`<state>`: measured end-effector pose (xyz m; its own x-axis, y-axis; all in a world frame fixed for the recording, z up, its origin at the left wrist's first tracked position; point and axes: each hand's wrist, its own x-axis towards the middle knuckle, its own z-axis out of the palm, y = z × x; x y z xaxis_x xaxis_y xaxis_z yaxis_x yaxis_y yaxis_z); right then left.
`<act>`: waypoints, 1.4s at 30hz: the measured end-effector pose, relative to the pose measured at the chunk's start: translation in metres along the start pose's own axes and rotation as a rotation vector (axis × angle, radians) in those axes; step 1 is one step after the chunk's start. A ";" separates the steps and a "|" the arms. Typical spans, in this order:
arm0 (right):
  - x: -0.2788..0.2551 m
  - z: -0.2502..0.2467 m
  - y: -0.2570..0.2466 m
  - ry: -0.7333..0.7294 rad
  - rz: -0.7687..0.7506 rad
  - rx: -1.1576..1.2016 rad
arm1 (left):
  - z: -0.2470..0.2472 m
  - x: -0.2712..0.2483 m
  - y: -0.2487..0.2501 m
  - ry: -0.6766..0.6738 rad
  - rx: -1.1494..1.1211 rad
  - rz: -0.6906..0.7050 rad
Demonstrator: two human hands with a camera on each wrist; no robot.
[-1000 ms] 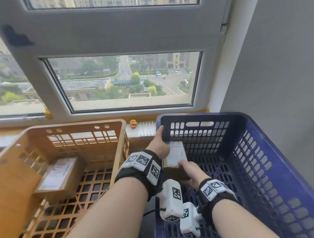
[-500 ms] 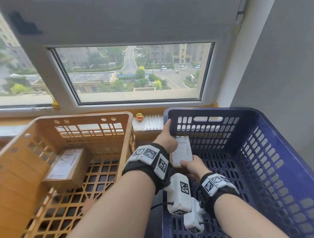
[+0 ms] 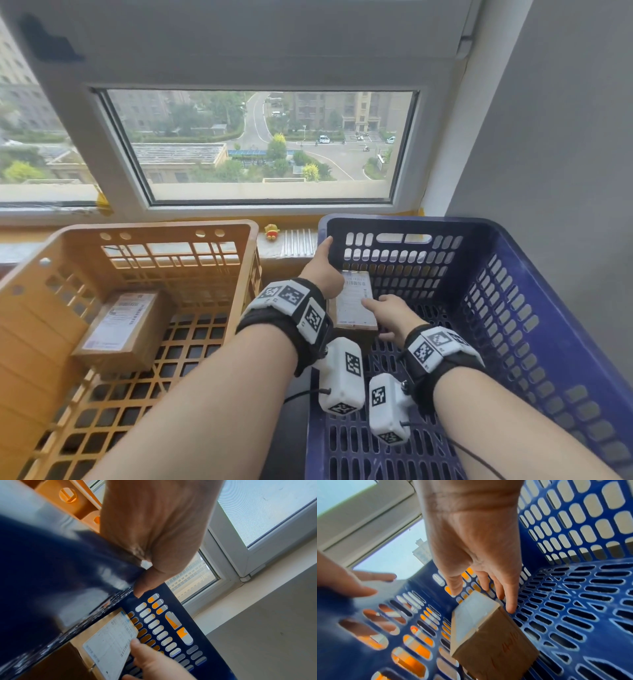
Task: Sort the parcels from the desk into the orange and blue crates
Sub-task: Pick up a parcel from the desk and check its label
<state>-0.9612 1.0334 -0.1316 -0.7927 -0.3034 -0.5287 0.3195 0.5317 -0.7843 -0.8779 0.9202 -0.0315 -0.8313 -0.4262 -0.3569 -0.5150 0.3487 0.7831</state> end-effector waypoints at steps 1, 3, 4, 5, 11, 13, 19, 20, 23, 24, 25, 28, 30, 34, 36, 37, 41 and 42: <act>-0.006 -0.003 -0.005 0.001 -0.005 0.004 | 0.000 -0.001 0.001 -0.004 0.004 0.001; -0.015 -0.009 -0.015 0.004 -0.025 0.022 | -0.001 -0.003 0.005 -0.008 0.021 -0.001; -0.020 -0.012 -0.020 0.006 -0.041 0.038 | -0.002 -0.004 0.007 -0.003 0.033 0.002; -0.025 -0.014 -0.024 0.010 -0.053 0.057 | -0.003 -0.006 0.009 0.005 0.046 0.005; -0.060 -0.022 -0.046 -0.024 -0.101 0.082 | -0.003 -0.020 0.013 0.075 0.123 0.005; -0.068 -0.025 -0.051 -0.022 -0.110 0.080 | -0.004 -0.026 0.013 0.096 0.122 -0.001; -0.085 -0.028 -0.068 -0.059 -0.187 0.045 | -0.012 -0.040 0.016 0.138 0.119 0.015; -0.088 -0.027 -0.071 -0.057 -0.194 0.032 | -0.015 -0.042 0.016 0.149 0.109 0.018; -0.100 -0.025 -0.082 -0.036 -0.179 0.029 | -0.026 -0.050 0.016 0.154 0.070 0.027; -0.106 -0.024 -0.085 -0.064 -0.182 0.019 | -0.030 -0.053 0.015 0.156 0.065 0.035; -0.112 -0.022 -0.089 -0.098 -0.181 0.006 | -0.034 -0.054 0.013 0.162 0.064 0.051; -0.129 -0.015 -0.099 -0.111 -0.222 0.029 | -0.050 -0.061 0.008 0.180 0.040 0.096; -0.138 -0.006 -0.106 -0.068 -0.265 0.037 | -0.064 -0.071 0.003 0.190 0.027 0.101; -0.163 0.022 -0.125 -0.071 -0.288 0.048 | -0.098 -0.087 -0.014 0.223 -0.002 0.104; -0.178 0.042 -0.134 -0.085 -0.306 0.045 | -0.118 -0.097 -0.028 0.239 -0.022 0.105; -0.184 0.054 -0.138 -0.085 -0.322 0.031 | -0.128 -0.105 -0.036 0.246 -0.032 0.101; -0.210 0.110 -0.151 -0.090 -0.393 -0.034 | -0.171 -0.138 -0.066 0.332 -0.025 0.073; -0.218 0.125 -0.153 -0.099 -0.401 -0.048 | -0.182 -0.145 -0.076 0.353 -0.025 0.067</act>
<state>-0.7724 0.9193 0.0631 -0.7947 -0.5677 -0.2147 -0.0312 0.3914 -0.9197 -0.6800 0.8040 0.0537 -0.7373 -0.6667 -0.1095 -0.4528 0.3673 0.8124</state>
